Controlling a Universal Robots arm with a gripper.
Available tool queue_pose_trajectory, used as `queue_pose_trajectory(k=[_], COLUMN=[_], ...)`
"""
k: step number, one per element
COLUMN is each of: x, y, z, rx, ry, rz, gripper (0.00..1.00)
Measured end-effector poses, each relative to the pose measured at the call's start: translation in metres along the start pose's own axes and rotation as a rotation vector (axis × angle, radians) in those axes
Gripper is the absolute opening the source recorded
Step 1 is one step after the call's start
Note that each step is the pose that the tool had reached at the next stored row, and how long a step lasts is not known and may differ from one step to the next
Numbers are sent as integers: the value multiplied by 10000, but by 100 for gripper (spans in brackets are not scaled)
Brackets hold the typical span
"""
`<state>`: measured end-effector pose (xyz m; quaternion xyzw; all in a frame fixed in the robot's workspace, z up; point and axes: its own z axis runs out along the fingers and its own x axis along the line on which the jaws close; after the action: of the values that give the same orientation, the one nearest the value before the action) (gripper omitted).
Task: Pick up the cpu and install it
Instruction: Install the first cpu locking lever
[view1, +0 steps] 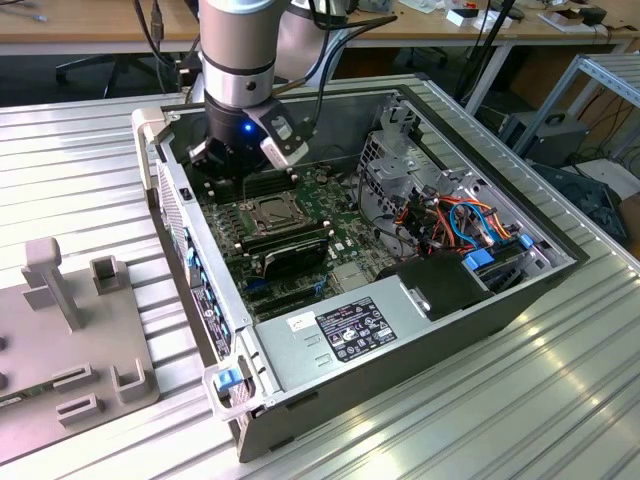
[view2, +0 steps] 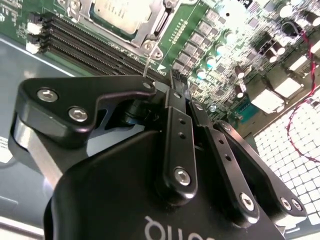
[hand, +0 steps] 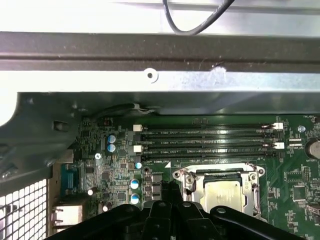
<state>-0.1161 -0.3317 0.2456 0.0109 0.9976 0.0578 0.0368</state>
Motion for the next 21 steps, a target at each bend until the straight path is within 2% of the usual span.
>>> queue_pose_trajectory(k=[4,11,14,17,18,21], x=[0,-33,-51,-63,-76,-109], y=[3,3,4,4,4,5], z=[0,3,5,5,7,13], rx=[-122,-168,-366,-518,-605,-700], ry=[2,3,6,10,11,11], rz=[8,13,29,41,47,52], gripper=[11,11,11,11,11,11])
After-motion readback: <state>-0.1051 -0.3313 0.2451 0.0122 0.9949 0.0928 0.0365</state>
